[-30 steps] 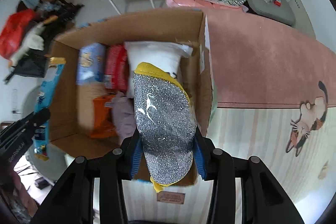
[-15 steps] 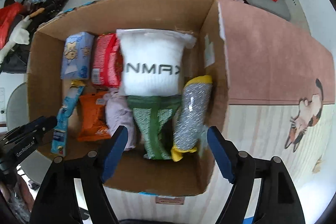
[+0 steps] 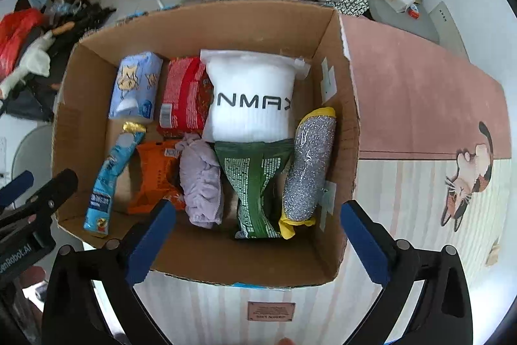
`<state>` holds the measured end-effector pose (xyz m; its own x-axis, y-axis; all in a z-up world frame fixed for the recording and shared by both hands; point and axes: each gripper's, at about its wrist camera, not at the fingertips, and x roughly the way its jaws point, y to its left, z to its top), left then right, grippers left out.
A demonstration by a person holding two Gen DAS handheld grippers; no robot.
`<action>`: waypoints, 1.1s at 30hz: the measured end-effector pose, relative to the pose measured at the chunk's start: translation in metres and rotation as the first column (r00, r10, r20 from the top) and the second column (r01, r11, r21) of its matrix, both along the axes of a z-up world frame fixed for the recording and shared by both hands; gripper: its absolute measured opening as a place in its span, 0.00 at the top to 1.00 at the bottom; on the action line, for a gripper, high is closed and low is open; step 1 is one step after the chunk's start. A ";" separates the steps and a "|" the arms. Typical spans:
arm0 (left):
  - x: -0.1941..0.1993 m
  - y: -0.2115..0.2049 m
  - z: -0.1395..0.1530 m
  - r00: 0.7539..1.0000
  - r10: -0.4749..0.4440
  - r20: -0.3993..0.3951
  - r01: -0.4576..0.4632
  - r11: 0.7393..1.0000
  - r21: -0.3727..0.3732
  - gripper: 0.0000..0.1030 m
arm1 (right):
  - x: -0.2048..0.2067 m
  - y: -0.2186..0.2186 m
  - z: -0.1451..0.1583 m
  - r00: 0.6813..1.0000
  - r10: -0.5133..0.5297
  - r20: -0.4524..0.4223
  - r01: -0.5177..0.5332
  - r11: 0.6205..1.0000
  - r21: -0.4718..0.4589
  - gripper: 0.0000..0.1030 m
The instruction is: Organize soft objects
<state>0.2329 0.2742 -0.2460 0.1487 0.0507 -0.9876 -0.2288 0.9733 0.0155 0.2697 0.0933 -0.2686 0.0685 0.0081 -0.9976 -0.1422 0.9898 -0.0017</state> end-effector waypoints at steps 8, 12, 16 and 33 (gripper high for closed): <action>-0.002 -0.009 0.011 1.000 -0.005 0.022 0.004 1.000 0.029 0.01 | -0.009 -0.009 0.007 1.000 -0.019 0.023 0.020 1.000 -0.017 0.00; -0.011 -0.018 0.030 0.999 -0.008 0.051 0.006 1.000 0.024 0.01 | -0.016 -0.015 0.033 0.998 -0.024 0.059 0.024 1.000 0.011 0.00; -0.030 -0.034 0.070 0.992 -0.022 0.124 0.017 0.999 0.043 0.01 | -0.034 -0.022 0.079 0.990 -0.006 0.144 0.002 1.000 0.028 0.00; -0.133 -0.068 0.220 0.945 -0.063 0.321 0.046 0.997 0.060 0.01 | -0.153 -0.070 0.237 0.936 -0.003 0.351 -0.042 0.992 0.120 0.00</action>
